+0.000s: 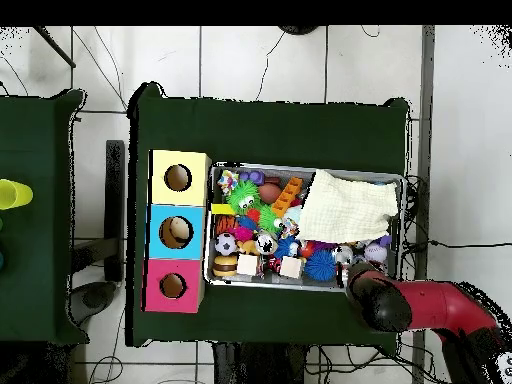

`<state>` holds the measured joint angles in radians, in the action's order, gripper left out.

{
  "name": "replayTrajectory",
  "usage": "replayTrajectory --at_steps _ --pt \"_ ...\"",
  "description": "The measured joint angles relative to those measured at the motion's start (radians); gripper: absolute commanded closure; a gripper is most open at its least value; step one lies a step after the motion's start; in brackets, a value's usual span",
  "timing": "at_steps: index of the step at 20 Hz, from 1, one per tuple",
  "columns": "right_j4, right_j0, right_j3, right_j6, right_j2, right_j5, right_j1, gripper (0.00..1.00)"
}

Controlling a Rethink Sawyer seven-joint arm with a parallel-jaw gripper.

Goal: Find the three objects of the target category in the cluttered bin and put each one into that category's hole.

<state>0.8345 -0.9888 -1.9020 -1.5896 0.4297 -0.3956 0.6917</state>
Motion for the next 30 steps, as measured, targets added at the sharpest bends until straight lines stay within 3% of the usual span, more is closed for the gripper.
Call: replayTrajectory --at_steps 13,30 --pt "0.063 -0.060 0.001 0.000 0.000 0.012 -0.094 0.00" --pt "0.091 -0.123 0.000 0.000 0.010 0.012 -0.107 0.00"
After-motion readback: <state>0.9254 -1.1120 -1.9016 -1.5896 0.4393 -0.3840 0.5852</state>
